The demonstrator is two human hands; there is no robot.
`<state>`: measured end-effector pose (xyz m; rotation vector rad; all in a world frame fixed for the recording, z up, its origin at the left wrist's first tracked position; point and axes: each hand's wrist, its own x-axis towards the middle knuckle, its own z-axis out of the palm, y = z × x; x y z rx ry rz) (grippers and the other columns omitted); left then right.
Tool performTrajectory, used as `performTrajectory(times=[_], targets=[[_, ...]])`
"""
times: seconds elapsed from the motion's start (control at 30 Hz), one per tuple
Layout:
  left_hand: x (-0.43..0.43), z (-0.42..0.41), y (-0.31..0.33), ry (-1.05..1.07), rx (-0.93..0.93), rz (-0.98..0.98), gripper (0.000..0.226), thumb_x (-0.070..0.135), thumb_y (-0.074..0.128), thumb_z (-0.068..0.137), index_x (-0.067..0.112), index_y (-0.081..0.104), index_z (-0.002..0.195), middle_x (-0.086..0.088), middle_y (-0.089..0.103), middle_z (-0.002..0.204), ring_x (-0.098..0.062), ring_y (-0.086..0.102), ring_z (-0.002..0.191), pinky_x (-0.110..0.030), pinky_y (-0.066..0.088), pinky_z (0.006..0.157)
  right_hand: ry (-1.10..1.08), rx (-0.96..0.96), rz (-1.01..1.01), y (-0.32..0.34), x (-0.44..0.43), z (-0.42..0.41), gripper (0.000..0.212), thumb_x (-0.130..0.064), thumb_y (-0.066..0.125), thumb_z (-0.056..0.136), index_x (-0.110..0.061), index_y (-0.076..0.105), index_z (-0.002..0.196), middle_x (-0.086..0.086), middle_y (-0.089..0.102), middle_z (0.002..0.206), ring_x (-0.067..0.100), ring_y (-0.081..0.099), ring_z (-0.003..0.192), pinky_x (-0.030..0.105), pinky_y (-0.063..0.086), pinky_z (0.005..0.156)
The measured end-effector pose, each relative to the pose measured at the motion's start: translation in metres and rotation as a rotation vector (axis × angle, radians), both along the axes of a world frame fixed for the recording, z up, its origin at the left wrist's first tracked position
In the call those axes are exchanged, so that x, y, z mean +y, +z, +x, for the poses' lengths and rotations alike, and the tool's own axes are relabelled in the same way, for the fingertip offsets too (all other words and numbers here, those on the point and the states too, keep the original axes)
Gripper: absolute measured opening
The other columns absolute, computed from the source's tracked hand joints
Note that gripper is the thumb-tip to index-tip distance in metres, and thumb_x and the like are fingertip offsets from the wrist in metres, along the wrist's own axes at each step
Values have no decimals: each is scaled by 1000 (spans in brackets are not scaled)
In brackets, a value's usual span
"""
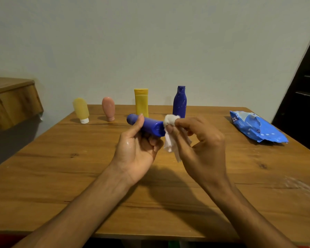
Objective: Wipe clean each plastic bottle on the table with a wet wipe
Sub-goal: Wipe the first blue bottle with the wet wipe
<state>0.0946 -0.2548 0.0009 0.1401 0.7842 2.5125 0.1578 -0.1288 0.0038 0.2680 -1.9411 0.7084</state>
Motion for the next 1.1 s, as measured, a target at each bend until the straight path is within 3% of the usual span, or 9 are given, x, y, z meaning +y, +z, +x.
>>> performTrajectory(times=[0.03, 0.1, 0.27, 0.33, 0.4, 0.6, 0.73, 0.87, 1.1], targets=[[0, 0, -1, -20, -6, -8, 56, 31, 61, 88, 5, 51, 136, -15, 58, 115, -26, 57, 109, -38, 44, 105, 21, -28, 26, -2, -3, 0, 18, -20, 64, 84, -9, 66, 98, 3, 65, 93, 3, 56, 83, 12, 46, 71], [1, 2, -2, -38, 0, -12, 55, 32, 60, 91, 5, 50, 137, -17, 60, 114, -27, 62, 105, -42, 49, 100, 32, -57, 72, -4, -5, 1, 19, -21, 63, 84, -9, 65, 99, 3, 65, 95, 4, 56, 85, 14, 47, 73], [1, 1, 1, -1, 11, 30, 59, 30, 60, 88, 4, 48, 140, -16, 62, 108, -24, 64, 98, -36, 54, 91, -21, -31, -2, -4, -1, -2, 17, -21, 63, 83, -11, 66, 96, 0, 65, 88, 1, 53, 79, 8, 43, 69], [0, 1, -1, -45, 9, 10, 48, 31, 56, 94, 1, 54, 131, -15, 64, 105, -24, 65, 95, -37, 58, 85, 27, -11, -22, -6, -7, -1, 13, -17, 66, 83, -11, 67, 95, -1, 64, 89, 2, 54, 79, 11, 45, 69], [1, 1, -2, -95, 12, 9, 34, 32, 52, 97, 1, 60, 112, -10, 66, 88, -20, 68, 76, -33, 60, 68, 79, -2, -8, -8, -13, 0, 13, -14, 68, 83, -10, 67, 95, 0, 65, 90, 3, 56, 81, 13, 46, 70], [2, 0, -4, -26, 5, 2, 56, 32, 60, 88, 4, 52, 136, -17, 61, 116, -25, 66, 96, -38, 53, 92, 18, -1, -60, -7, -5, -3, 11, -15, 67, 84, -10, 67, 93, 0, 65, 86, 2, 54, 76, 11, 44, 65], [2, 0, -6, -46, 25, -27, 55, 34, 60, 87, 4, 54, 133, -14, 65, 103, -25, 67, 90, -38, 59, 82, 75, -19, -17, -9, -10, -2, 14, -15, 66, 83, -8, 67, 95, 1, 65, 90, 3, 56, 79, 11, 45, 69], [2, -2, -4, -6, 9, 36, 58, 29, 62, 85, 5, 51, 137, -15, 60, 112, -25, 63, 101, -37, 53, 93, -19, -14, -38, -8, -1, -6, 14, -18, 65, 83, -9, 67, 94, 0, 64, 85, 1, 52, 77, 8, 43, 67], [0, -6, -6, 1, 50, 16, 45, 31, 63, 83, 6, 59, 121, -13, 61, 100, -22, 63, 91, -35, 54, 86, 58, -60, 0, -6, 0, -5, 13, -17, 66, 83, -11, 67, 94, -1, 65, 86, 1, 54, 76, 10, 43, 66]])
